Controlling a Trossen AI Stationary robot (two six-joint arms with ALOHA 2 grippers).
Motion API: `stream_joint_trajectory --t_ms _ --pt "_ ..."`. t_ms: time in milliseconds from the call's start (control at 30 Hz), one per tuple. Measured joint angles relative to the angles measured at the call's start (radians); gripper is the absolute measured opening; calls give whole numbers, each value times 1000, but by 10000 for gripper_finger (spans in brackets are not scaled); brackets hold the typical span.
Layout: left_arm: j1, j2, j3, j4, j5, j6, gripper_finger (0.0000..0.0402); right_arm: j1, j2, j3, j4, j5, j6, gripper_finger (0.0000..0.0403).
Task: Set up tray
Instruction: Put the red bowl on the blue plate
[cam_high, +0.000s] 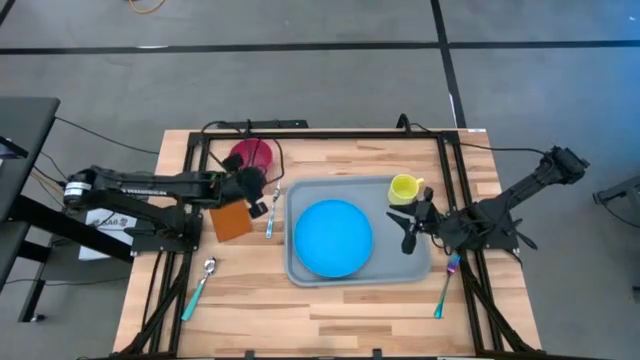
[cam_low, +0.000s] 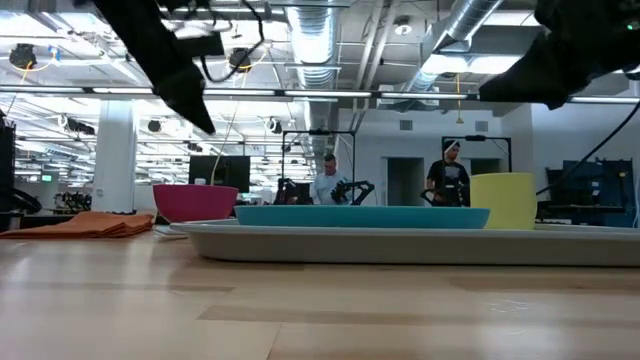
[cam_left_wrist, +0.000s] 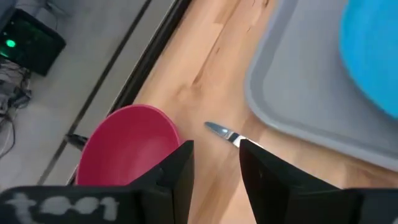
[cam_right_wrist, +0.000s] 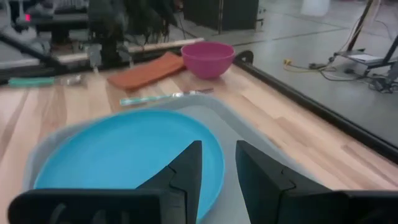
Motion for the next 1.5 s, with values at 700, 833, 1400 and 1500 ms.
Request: stream_joint_trajectory --t_ms 700,833,1400,1500 --pt "407 337 -23 274 259 255 118 -27 -1 1 4 -5 -22 93" --pt "407 336 -23 275 245 256 118 -27 -1 1 5 -5 -37 93" --pt "402 330 -20 236 193 219 7 -27 -1 1 5 -5 -46 93" --pt "355 328 22 163 232 180 4 -27 -1 1 5 -5 -46 93"
